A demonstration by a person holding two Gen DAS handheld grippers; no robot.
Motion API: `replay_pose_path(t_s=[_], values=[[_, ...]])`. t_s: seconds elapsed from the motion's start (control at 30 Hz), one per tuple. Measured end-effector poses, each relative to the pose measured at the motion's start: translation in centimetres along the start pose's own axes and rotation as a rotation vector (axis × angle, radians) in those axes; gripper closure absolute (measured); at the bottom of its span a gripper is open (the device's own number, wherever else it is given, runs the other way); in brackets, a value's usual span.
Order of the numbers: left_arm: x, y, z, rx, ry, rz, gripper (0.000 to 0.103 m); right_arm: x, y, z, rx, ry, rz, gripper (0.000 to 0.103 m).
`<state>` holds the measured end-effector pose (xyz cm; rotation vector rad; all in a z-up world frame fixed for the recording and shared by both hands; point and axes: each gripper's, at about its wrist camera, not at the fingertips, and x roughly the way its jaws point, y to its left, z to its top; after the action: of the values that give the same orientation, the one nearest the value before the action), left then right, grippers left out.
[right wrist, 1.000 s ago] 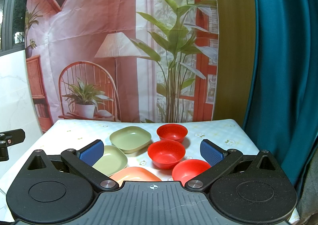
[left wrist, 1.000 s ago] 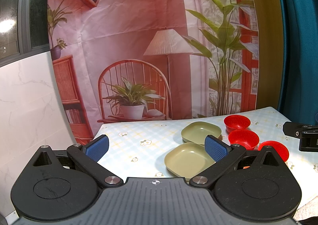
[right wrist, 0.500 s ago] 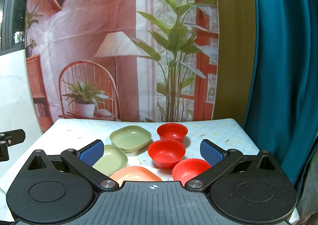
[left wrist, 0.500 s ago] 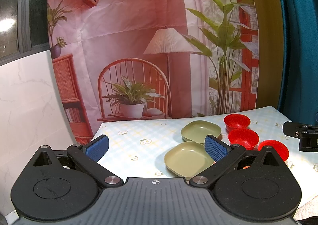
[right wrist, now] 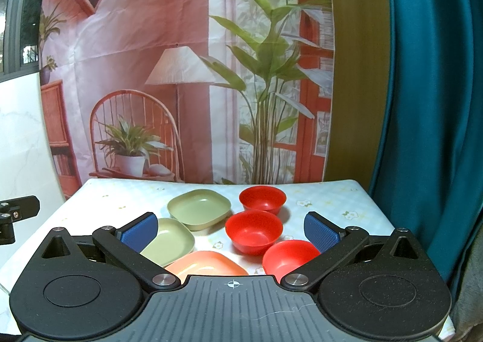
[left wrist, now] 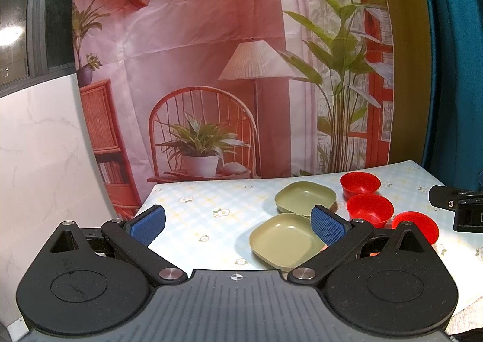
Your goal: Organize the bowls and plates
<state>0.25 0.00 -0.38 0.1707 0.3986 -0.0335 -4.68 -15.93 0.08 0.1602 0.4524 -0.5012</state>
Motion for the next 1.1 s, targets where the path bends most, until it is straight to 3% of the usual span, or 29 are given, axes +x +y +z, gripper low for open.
replay_pose_path(t_s=[0.7,0.97,1.1], values=[[0.4,0.2,0.1,-0.023,0.029,-0.004,0.0,0.5,-0.3,-0.6,0.04,-0.001,0.019,0.0],[1.6,-0.2,0.7,-0.006,0.033,0.019,0.0,1.4,-3.7,-0.9,0.222,-0.067,0.176,0.0],[3.1,-0.7,1.1,0.023,0.033,0.02,0.0,2.8,-4.6,-0.5,0.217,-0.09,0.15,0.0]])
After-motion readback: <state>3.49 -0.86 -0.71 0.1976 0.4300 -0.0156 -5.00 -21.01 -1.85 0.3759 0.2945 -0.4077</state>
